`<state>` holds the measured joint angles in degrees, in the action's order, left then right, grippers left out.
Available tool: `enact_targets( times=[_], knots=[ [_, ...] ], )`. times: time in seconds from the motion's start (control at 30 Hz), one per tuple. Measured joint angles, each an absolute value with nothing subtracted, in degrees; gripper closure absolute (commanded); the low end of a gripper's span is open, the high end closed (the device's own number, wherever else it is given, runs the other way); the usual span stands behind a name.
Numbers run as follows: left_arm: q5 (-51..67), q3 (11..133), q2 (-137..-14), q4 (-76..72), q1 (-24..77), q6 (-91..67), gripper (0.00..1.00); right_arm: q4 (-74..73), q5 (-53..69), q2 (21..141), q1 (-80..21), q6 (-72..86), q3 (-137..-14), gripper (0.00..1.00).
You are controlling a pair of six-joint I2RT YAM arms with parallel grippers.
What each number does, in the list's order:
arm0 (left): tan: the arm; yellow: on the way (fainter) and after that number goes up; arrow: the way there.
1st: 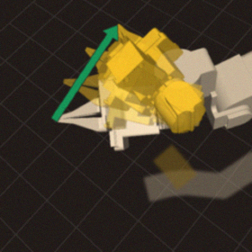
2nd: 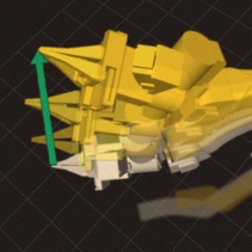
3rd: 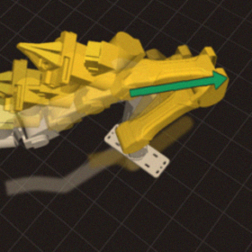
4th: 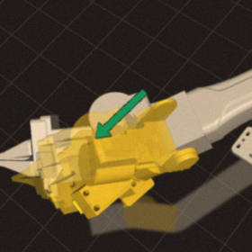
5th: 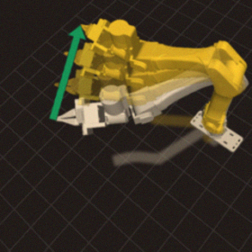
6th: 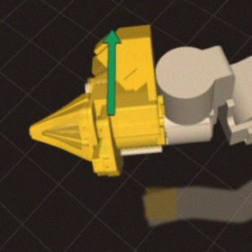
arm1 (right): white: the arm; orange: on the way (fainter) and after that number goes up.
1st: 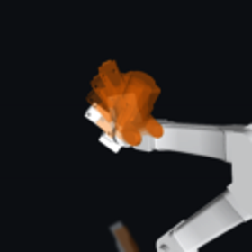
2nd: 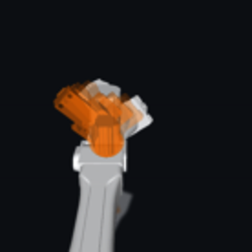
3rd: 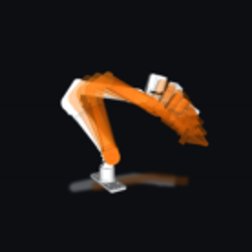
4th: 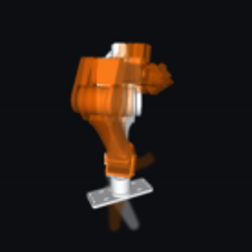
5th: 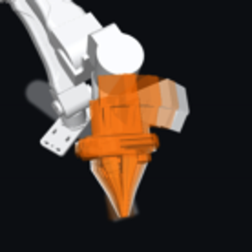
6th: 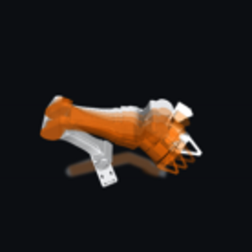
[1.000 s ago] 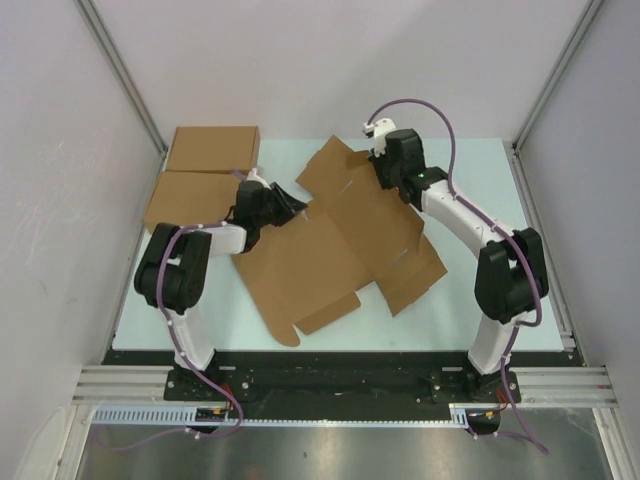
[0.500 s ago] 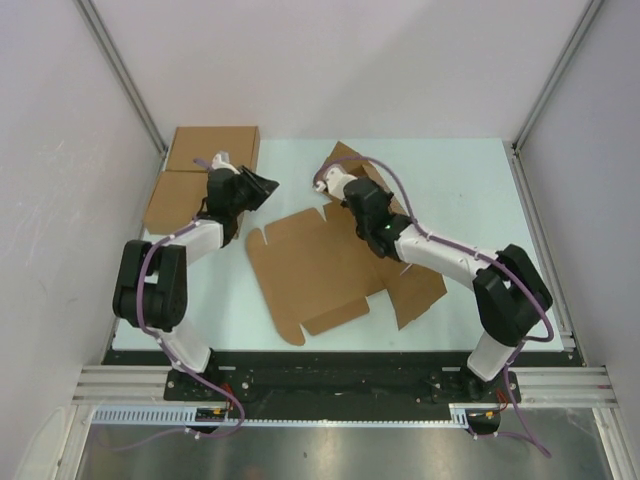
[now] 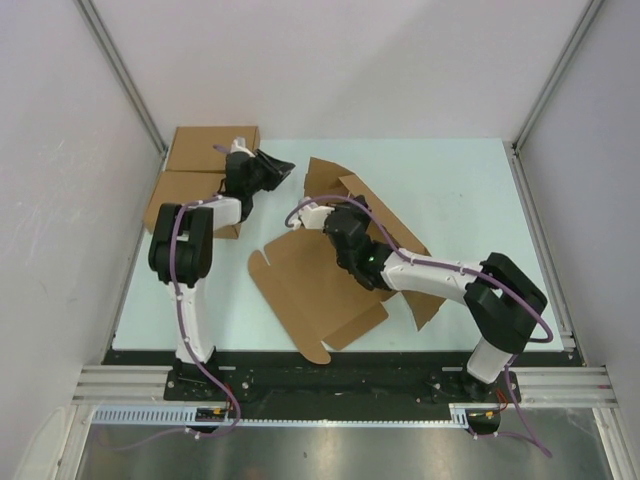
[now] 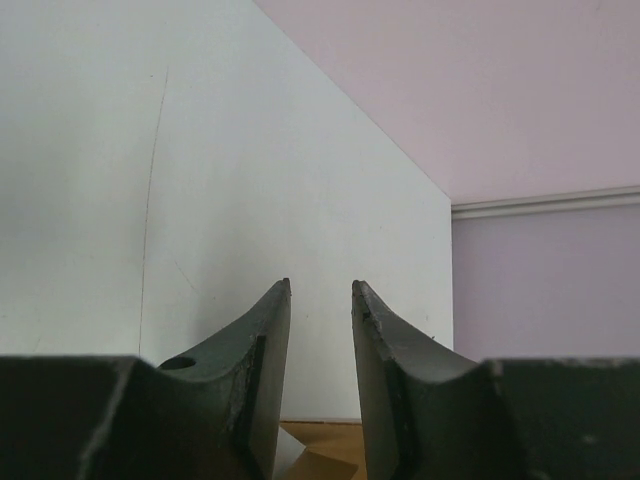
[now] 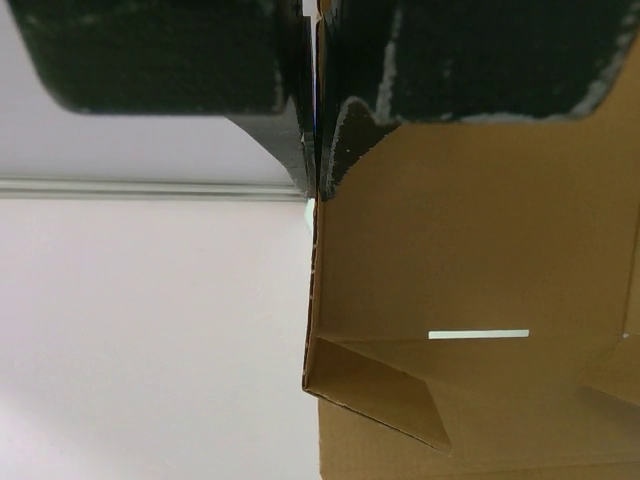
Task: Fold the paper box
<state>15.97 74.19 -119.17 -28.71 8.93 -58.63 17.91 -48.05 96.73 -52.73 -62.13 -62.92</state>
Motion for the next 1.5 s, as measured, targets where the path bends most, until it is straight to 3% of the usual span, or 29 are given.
enact_targets(
  times=[0.57, 0.7, 1.5],
  knots=[
    [29.32, 75.09, -126.13, -46.02, 11.14, -66.70, 0.67, 25.21, -51.51, 97.10, -56.93, -66.00, -59.57, 1.00],
    [33.04, 70.67, -126.13, -55.40, 13.04, -70.96, 0.68, 25.12, -53.15, 97.10, -57.56, -64.55, -59.42, 1.00],
    [33.36, 44.29, -117.32, -73.14, 15.14, -76.53, 0.65, 22.50, -52.14, 96.95, -59.55, -57.32, -59.24, 1.00]
  ],
)
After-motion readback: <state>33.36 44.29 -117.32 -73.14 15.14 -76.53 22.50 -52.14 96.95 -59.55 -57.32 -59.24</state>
